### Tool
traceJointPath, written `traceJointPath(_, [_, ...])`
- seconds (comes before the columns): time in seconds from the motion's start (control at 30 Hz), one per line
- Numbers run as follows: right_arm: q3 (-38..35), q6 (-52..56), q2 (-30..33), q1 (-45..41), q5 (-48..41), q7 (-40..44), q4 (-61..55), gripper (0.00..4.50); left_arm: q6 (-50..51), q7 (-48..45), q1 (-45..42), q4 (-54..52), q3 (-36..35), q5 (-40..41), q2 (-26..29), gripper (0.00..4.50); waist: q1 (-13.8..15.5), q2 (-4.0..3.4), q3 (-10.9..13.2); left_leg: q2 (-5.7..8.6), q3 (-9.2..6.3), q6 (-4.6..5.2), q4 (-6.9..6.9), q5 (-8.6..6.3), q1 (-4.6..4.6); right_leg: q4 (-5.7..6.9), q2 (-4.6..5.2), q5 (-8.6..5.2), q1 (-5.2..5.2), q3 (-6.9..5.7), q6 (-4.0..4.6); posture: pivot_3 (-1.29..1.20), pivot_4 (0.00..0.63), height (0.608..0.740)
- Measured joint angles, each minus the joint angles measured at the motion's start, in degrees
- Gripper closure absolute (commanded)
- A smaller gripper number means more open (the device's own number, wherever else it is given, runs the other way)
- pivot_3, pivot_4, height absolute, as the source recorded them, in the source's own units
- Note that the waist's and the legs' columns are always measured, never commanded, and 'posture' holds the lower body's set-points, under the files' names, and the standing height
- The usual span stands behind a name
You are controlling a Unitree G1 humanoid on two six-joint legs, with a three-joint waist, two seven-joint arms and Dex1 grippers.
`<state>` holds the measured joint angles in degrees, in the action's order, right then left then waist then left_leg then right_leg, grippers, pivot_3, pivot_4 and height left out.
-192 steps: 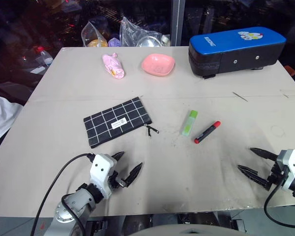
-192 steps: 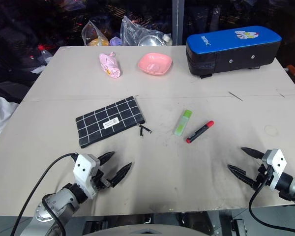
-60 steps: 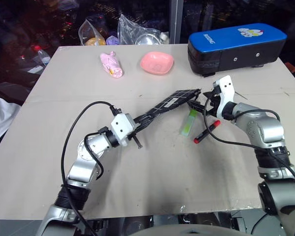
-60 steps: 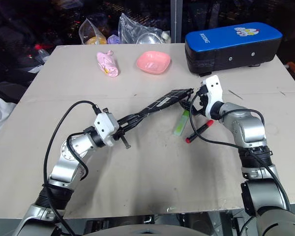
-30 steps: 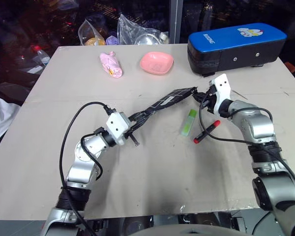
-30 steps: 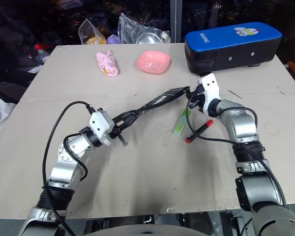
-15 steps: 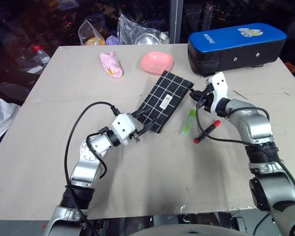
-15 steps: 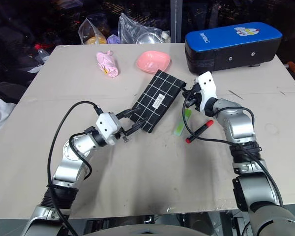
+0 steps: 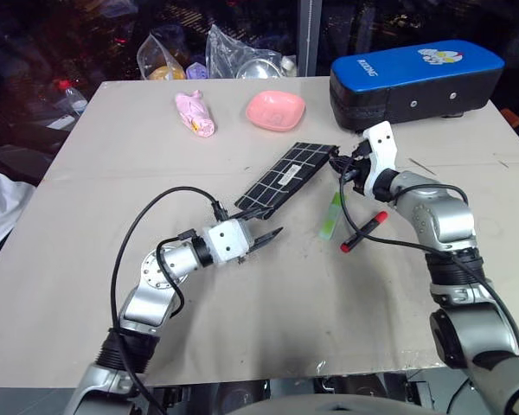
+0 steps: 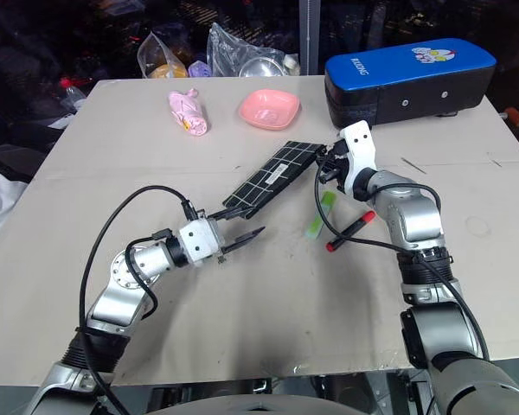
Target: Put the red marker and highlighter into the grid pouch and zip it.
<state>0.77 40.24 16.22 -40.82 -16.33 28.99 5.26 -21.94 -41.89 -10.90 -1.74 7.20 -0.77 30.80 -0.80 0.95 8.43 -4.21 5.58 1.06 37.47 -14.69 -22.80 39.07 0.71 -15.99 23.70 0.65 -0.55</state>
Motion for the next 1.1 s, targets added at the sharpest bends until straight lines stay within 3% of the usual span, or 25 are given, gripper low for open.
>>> traceJointPath(0.17, [-0.18,1.74,-1.35,-0.29,-1.00,-1.09,-2.09,4.50,-4.00,8.35,0.30,0.13,-0.73,-5.99,-2.32,2.36,-0.02,0.00,0.00,0.00,-0.01,0.02,-0.01,-0.01,-0.01,-0.01,0.19,0.00,0.00,-0.01,0.00,0.00,0.150,0.738])
traceJointPath(0.3, [-0.19,2.11,-1.51,-0.29,-1.40,-1.60,-2.32,4.50,-4.96,12.36,1.25,0.85,-0.88,-9.11,-2.57,1.14,-0.01,0.00,0.00,0.00,-0.03,0.02,-0.02,-0.01,-0.01,-0.01,0.20,0.00,0.00,-0.05,0.00,0.00,0.150,0.738])
traceJointPath(0.57, [-0.03,2.21,-1.70,-0.29,-1.91,-1.84,-2.93,4.50,-5.11,20.05,-0.43,4.94,-0.88,-13.75,-5.46,1.14,-0.03,0.00,0.00,0.01,-0.03,0.02,-0.03,-0.01,-0.02,-0.01,0.21,0.01,0.00,-0.06,-0.01,0.00,0.150,0.738])
traceJointPath(0.93, [0.07,2.23,-1.65,-0.29,-1.90,-1.80,-3.03,4.50,-5.47,21.65,-4.57,10.57,0.13,-13.16,-7.90,1.14,-0.03,0.00,0.00,0.01,-0.04,0.01,-0.03,-0.01,-0.03,-0.02,0.20,0.01,0.00,-0.09,-0.02,0.00,0.150,0.738])
traceJointPath(1.03, [0.07,2.23,-1.64,-0.29,-1.90,-1.80,-3.04,4.50,-6.06,21.85,-5.01,11.81,0.13,-12.98,-8.40,1.96,-0.02,0.00,0.00,0.01,-0.02,0.01,-0.03,-0.01,-0.03,-0.02,0.21,0.01,0.00,-0.08,-0.02,0.00,0.150,0.738])
traceJointPath(1.07, [0.07,2.23,-1.63,-0.29,-1.90,-1.80,-3.04,4.50,-6.11,21.98,-5.23,12.15,0.13,-12.89,-8.83,2.59,0.00,0.00,0.00,0.01,-0.02,0.01,-0.03,-0.01,-0.03,-0.03,0.21,0.01,0.00,-0.08,-0.02,0.00,0.150,0.738])
traceJointPath(1.1, [0.08,2.23,-1.64,-0.29,-1.90,-1.80,-3.05,4.50,-6.12,22.09,-5.45,12.42,0.13,-12.69,-9.14,2.81,0.02,0.00,0.00,0.02,-0.02,0.01,-0.03,-0.01,-0.03,-0.03,0.20,0.01,0.00,-0.08,-0.02,0.00,0.150,0.738])
